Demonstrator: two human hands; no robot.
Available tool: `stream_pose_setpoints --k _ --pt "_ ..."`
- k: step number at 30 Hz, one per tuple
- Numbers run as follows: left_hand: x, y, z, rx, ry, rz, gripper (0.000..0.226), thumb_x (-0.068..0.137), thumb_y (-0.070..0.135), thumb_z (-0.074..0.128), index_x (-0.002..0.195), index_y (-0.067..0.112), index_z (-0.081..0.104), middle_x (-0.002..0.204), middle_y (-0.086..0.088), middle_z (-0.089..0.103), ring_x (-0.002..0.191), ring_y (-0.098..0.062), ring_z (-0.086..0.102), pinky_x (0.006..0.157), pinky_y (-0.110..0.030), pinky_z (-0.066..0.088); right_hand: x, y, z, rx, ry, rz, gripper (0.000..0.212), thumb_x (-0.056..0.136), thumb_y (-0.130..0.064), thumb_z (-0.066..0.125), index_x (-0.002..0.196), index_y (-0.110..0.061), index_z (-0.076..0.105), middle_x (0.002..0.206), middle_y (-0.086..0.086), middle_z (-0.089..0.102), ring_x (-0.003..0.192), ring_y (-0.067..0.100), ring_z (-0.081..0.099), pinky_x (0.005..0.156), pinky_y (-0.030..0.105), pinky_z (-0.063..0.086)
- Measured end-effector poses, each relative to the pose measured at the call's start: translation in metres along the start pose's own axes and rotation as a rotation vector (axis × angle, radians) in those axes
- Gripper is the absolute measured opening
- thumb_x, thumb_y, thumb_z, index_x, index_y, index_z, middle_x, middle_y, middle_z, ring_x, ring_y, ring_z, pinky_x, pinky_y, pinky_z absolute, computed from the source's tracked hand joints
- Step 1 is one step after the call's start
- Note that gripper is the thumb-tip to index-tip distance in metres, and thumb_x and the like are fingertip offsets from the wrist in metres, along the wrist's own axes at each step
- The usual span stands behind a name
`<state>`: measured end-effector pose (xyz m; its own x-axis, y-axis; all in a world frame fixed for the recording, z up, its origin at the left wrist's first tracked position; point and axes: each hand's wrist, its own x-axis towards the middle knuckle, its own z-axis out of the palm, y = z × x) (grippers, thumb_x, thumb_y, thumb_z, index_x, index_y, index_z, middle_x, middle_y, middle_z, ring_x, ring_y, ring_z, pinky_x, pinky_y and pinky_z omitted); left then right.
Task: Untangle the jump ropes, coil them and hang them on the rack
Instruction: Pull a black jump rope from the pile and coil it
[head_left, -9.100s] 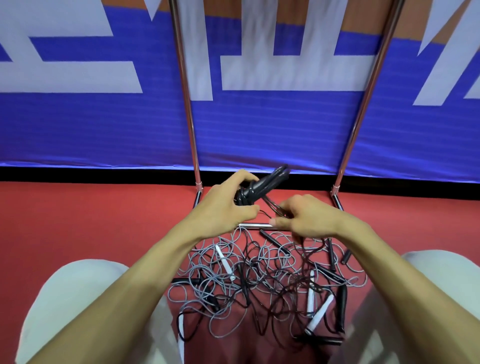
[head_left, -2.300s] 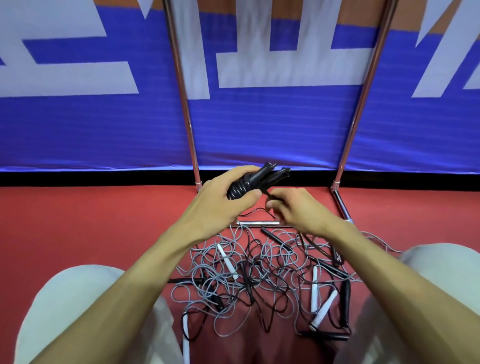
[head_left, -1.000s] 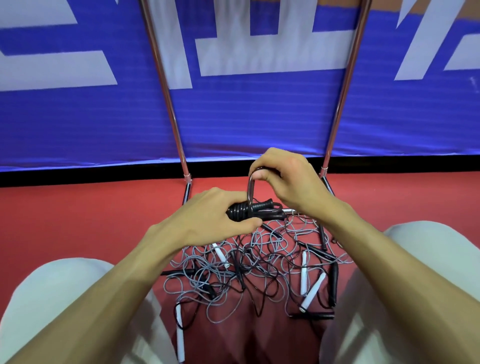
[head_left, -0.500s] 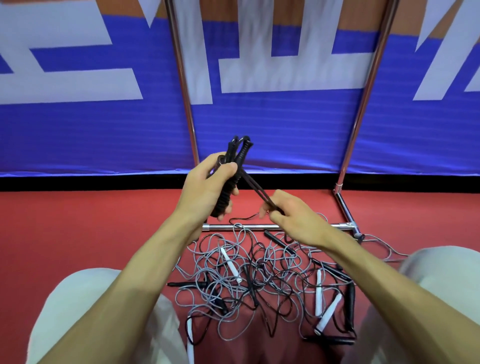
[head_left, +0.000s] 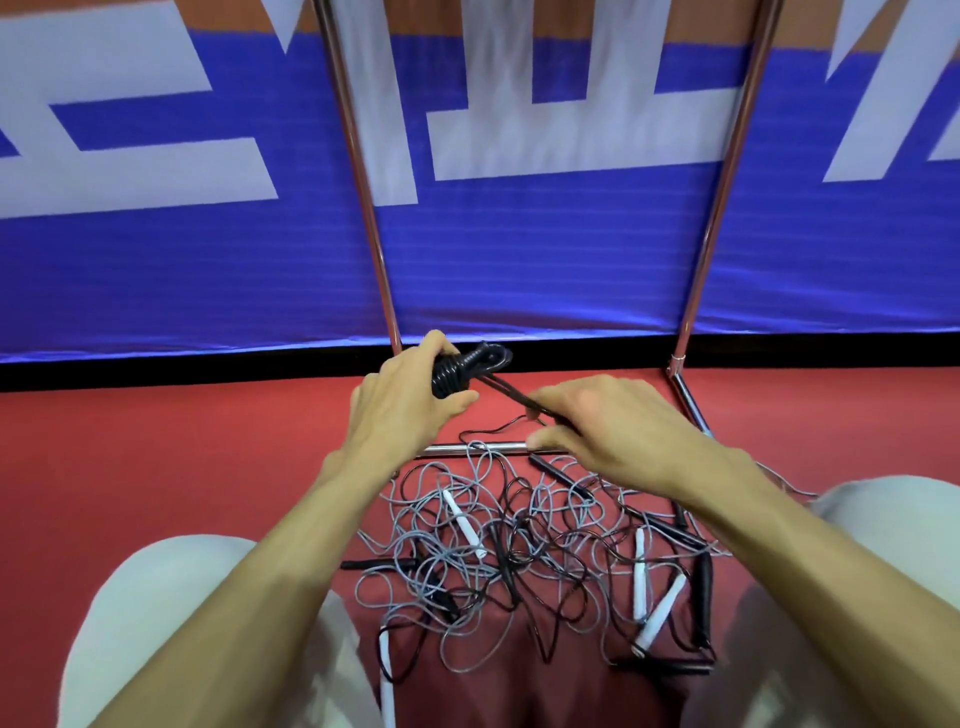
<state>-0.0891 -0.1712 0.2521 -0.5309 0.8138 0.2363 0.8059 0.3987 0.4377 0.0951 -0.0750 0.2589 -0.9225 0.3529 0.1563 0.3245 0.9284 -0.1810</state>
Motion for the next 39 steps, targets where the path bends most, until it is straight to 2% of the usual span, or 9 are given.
stream_pose_setpoints --k 4,8,11,16,19,27,32,36,39 --pt "-0.005 0.009 0.007 0.121 -0.07 0.059 0.034 0.083 0.036 0.07 0.106 0.032 0.045 0.097 0.007 0.064 0.088 -0.031 0.06 0.069 -0.033 0.036 0.001 -0.005 -0.001 -0.219 0.17 -0.21 0.028 0.093 -0.043 0.054 0.077 -0.02 0.053 0.075 -0.003 0.062 0.064 0.027 0.059 0.044 0.027 0.016" --pt "-0.014 0.015 0.011 0.209 -0.249 0.217 0.032 0.086 0.048 0.065 0.11 0.037 0.047 0.096 0.007 0.064 0.09 -0.027 0.062 0.066 -0.032 0.038 0.0 -0.007 0.006 -0.211 0.249 -0.344 0.016 0.085 -0.03 0.066 0.075 -0.018 0.064 0.074 -0.003 0.061 0.042 0.026 0.049 0.036 0.025 0.03" --pt "-0.019 0.024 0.009 0.156 -0.328 0.282 0.025 0.083 0.055 0.064 0.096 0.041 0.047 0.082 0.011 0.058 0.084 -0.023 0.059 0.063 -0.031 0.039 0.002 -0.009 0.0 -0.117 0.333 -0.265 0.026 0.088 -0.037 0.048 0.081 -0.019 0.067 0.074 -0.003 0.058 0.049 0.026 0.054 0.04 0.025 0.03" --pt "-0.019 0.03 0.009 0.187 -0.329 0.245 0.052 0.068 0.082 0.055 0.103 0.043 0.055 0.068 0.013 0.052 0.075 -0.022 0.054 0.062 -0.033 0.041 0.005 0.002 -0.009 0.133 0.467 -0.038 0.021 0.077 -0.036 0.07 0.085 -0.02 0.06 0.08 -0.008 0.063 0.072 0.019 0.058 0.057 0.033 0.042" --pt "-0.025 0.033 0.011 0.216 -0.357 0.272 0.039 0.075 0.078 0.052 0.091 0.043 0.054 0.06 0.009 0.05 0.063 -0.016 0.053 0.057 -0.031 0.041 0.008 0.011 -0.003 0.201 0.454 0.008 0.022 0.07 -0.037 0.077 0.08 -0.022 0.063 0.075 -0.011 0.058 0.069 0.01 0.051 0.059 0.032 0.042" --pt "-0.029 0.044 -0.009 -0.606 -0.445 0.214 0.019 0.091 0.027 0.064 0.08 0.014 0.056 0.058 -0.004 0.054 0.042 -0.018 0.047 0.041 -0.025 0.036 0.017 0.029 0.014 0.619 0.445 0.018 0.014 0.079 -0.027 0.06 0.081 -0.018 0.07 0.078 -0.002 0.064 0.073 0.01 0.06 0.069 0.034 0.05" --pt "-0.027 0.042 -0.017 -0.875 -0.368 -0.01 0.019 0.092 0.03 0.06 0.098 0.013 0.054 0.061 -0.008 0.059 0.038 -0.023 0.048 0.036 -0.021 0.034 0.022 0.018 0.021 0.726 0.396 0.053 0.026 0.092 -0.028 0.054 0.072 -0.045 0.057 0.065 -0.014 0.055 0.055 0.005 0.052 0.054 0.017 0.044" --pt "-0.021 0.037 -0.023 -0.984 -0.332 -0.142 0.018 0.093 0.035 0.057 0.104 0.02 0.059 0.061 -0.009 0.059 0.039 -0.023 0.048 0.038 -0.021 0.036 0.023 0.019 0.026 0.799 0.229 0.054 0.013 0.096 -0.017 0.055 0.088 -0.018 0.065 0.067 -0.011 0.061 0.053 0.007 0.053 0.052 0.025 0.046" --pt "-0.015 0.032 -0.028 -1.023 -0.277 -0.208 0.017 0.094 0.035 0.055 0.09 0.02 0.06 0.061 -0.01 0.058 0.039 -0.023 0.047 0.04 -0.023 0.035 0.022 0.019 0.031 0.742 0.171 0.085 0.017 0.096 -0.019 0.055 0.08 -0.018 0.062 0.064 -0.01 0.059 0.055 0.003 0.051 0.057 0.02 0.041"
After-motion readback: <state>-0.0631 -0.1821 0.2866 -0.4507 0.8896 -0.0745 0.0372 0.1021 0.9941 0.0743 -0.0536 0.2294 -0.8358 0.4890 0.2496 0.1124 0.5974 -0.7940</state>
